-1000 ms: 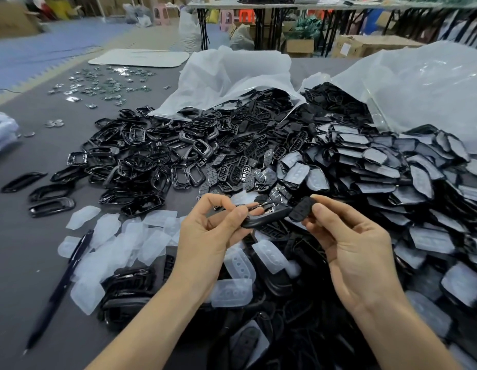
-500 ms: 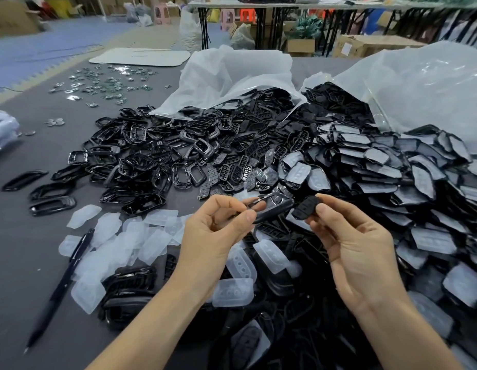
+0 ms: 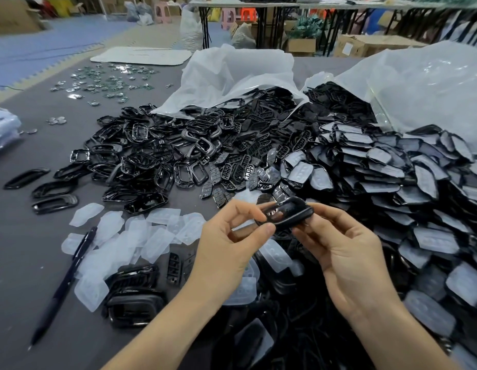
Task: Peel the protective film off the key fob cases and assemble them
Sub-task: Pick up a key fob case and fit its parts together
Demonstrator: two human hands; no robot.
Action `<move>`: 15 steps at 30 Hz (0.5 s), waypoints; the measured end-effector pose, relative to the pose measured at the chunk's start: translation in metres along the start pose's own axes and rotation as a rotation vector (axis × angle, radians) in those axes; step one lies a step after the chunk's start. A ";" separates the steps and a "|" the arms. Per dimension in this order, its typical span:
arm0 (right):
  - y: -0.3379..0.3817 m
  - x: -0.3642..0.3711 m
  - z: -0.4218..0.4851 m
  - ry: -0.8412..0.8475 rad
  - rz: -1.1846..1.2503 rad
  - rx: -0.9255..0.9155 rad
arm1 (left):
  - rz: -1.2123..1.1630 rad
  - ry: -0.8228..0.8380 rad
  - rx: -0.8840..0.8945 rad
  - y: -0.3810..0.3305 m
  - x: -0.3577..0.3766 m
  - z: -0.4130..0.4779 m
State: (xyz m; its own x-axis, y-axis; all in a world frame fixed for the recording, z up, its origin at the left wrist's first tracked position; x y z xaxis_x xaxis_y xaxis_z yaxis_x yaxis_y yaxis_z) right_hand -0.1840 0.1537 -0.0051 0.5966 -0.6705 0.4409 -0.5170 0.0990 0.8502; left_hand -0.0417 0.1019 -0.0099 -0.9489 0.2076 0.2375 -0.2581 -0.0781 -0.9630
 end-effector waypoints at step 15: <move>0.001 0.005 -0.005 0.145 0.002 0.086 | 0.053 0.049 0.031 0.000 0.003 -0.003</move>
State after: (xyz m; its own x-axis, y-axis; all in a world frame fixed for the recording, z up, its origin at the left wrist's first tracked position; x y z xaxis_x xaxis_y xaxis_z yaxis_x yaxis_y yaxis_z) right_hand -0.1788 0.1542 -0.0004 0.6747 -0.5569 0.4844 -0.5650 0.0327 0.8245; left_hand -0.0438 0.1056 -0.0093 -0.9517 0.2494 0.1793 -0.2141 -0.1204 -0.9694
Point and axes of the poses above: each hand's wrist, its own z-axis towards the middle knuckle, its own x-axis out of the palm, y = z × x, the point moved 3 cm from there along z, towards the middle knuckle, and after that the axes turned 10 degrees about -y, right-handed, at the moved point
